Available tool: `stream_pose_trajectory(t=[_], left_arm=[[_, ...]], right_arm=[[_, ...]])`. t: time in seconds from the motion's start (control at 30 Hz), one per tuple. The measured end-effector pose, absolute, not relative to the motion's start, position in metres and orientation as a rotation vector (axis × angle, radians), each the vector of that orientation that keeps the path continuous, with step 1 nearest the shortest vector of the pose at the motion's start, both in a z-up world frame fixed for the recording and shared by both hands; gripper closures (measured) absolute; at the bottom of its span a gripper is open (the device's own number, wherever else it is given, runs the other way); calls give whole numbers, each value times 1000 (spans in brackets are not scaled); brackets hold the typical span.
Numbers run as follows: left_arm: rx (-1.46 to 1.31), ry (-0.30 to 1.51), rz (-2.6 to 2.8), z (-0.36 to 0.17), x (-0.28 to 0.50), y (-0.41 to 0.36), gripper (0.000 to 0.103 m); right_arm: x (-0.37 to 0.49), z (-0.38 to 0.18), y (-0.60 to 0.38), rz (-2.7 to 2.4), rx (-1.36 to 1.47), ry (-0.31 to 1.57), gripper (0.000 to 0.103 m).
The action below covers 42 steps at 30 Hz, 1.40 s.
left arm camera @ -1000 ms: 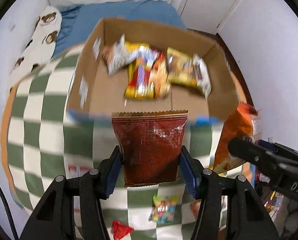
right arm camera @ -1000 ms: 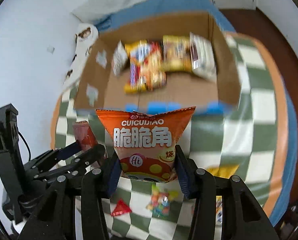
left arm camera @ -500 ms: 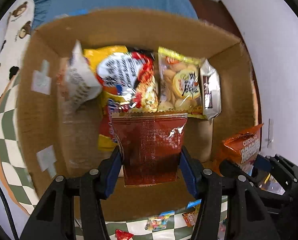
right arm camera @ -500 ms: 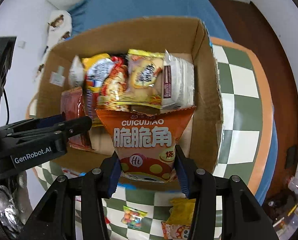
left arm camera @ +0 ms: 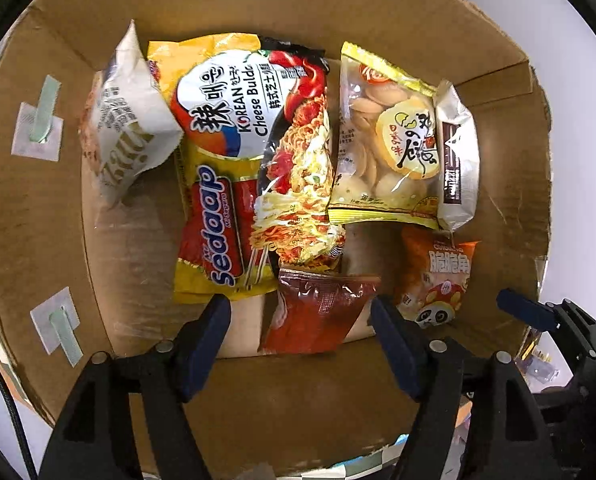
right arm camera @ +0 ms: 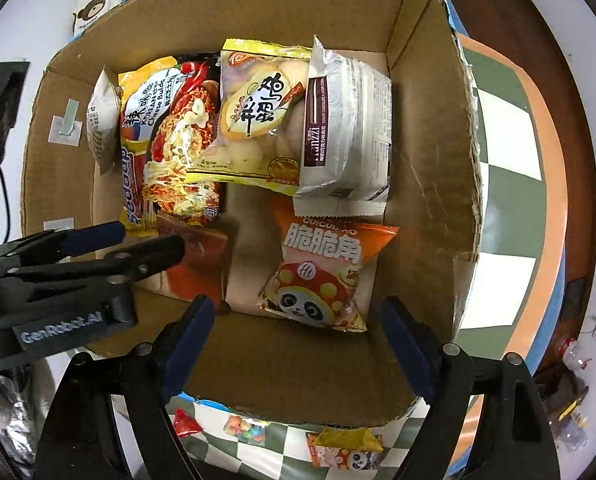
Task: Organize snacks
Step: 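Carry both packets into the box and open both tools, then lower the left tool onto the candy bag and close on it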
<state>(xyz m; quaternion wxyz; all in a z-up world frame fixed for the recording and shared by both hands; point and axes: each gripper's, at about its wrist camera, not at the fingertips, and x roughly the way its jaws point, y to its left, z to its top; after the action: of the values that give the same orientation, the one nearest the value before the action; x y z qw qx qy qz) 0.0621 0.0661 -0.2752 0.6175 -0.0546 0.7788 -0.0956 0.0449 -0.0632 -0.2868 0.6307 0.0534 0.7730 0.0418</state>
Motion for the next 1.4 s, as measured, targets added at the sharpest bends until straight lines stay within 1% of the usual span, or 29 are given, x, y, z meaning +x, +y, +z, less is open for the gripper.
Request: stream_pose_trajectory(t=[0.27, 0.57, 0.67, 0.9, 1.07, 1.17, 1.27, 1.4], left_arm=[[-76, 1642, -178, -234, 44, 83, 32], [-32, 1415, -121, -172, -8, 93, 32], [-20, 1370, -103, -163, -12, 76, 32], [-30, 1280, -84, -138, -36, 78, 32], [-48, 1226, -79, -119, -59, 80, 32], [-59, 1218, -76, -116, -77, 83, 32], [-63, 1233, -65, -125, -101, 85, 32], [-60, 1360, -76, -169, -138, 81, 32]], right_arm=[[35, -263, -59, 85, 99, 1687, 16], [-1, -217, -55, 62, 26, 1502, 16], [-15, -202, -53, 69, 7, 1453, 16], [-41, -161, -49, 75, -2, 1337, 16], [-61, -141, -51, 79, 28, 1290, 16], [-78, -139, -55, 87, 53, 1297, 16], [-103, -151, -65, 88, 98, 1338, 16], [-142, -183, -86, 68, 168, 1424, 16]])
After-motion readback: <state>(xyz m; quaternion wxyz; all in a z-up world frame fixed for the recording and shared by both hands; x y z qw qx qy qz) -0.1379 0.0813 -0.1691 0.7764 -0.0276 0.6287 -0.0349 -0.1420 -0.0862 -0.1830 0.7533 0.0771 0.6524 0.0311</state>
